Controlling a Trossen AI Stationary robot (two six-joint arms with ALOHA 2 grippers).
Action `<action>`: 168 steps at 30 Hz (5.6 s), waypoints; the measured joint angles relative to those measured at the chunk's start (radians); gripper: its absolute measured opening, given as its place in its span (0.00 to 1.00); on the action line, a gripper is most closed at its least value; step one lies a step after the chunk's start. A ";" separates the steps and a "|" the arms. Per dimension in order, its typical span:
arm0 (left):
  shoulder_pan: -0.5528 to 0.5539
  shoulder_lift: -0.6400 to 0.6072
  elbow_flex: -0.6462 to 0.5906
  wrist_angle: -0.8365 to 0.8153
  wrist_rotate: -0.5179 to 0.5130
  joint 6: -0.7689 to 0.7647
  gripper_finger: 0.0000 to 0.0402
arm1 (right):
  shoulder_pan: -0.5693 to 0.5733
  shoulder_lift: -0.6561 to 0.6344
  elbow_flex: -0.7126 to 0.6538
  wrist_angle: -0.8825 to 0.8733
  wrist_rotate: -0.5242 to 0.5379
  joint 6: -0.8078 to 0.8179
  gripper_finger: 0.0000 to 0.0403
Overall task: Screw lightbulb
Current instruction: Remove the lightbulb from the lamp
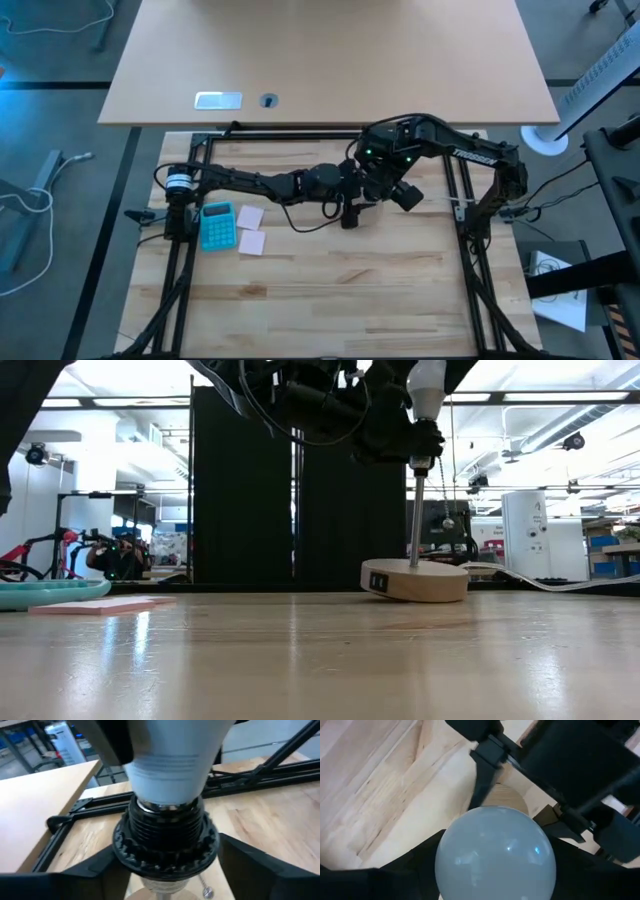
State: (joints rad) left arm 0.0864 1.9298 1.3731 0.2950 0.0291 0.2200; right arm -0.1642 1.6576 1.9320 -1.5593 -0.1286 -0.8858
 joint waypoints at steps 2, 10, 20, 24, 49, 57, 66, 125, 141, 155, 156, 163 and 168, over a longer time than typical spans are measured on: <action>0.001 0.000 0.000 0.000 0.034 -0.004 0.69 | 0.000 0.000 0.000 0.000 0.000 0.013 0.63; 0.061 0.040 0.002 0.052 0.225 -0.081 0.74 | -0.002 0.000 -0.002 -0.001 0.004 0.021 0.64; 0.128 0.020 -0.003 -0.057 0.373 0.084 0.71 | -0.002 0.000 -0.003 -0.001 0.000 0.043 0.65; 0.174 0.030 0.001 -0.056 0.496 0.094 0.71 | 0.000 0.000 -0.003 -0.006 0.000 0.043 0.63; 0.277 0.247 0.240 0.083 1.041 0.104 0.71 | 0.004 0.002 -0.004 -0.011 -0.063 0.079 0.64; 0.275 0.334 0.391 -0.048 1.173 0.187 0.68 | 0.005 0.002 -0.004 -0.011 -0.068 0.077 0.65; 0.277 0.446 0.538 -0.146 1.235 0.218 0.68 | 0.007 0.003 -0.004 -0.011 -0.064 0.104 0.64; 0.261 0.227 0.515 -0.459 1.022 0.180 0.34 | -0.038 -0.098 0.044 0.030 -0.029 -0.017 0.64; 0.205 0.230 0.514 -0.398 0.807 0.215 0.34 | -0.027 -0.098 0.032 0.007 -0.057 0.033 0.62; 0.198 0.230 0.376 -0.172 0.668 0.132 0.41 | -0.032 -0.096 -0.019 -0.003 -0.037 0.073 0.62; 0.198 0.231 0.363 -0.148 0.658 0.124 0.41 | -0.032 -0.095 -0.029 -0.001 -0.038 0.074 0.63; 0.198 0.233 0.317 -0.104 0.642 0.122 0.38 | -0.032 -0.096 -0.076 0.008 -0.042 0.074 0.63; 0.198 0.233 0.296 -0.109 0.633 0.121 0.43 | -0.037 -0.096 -0.127 0.026 -0.048 0.079 0.62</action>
State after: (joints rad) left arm 0.2844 2.1632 1.6687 0.1863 0.6616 0.3411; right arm -0.2008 1.5617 1.8053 -1.5336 -0.1770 -0.8067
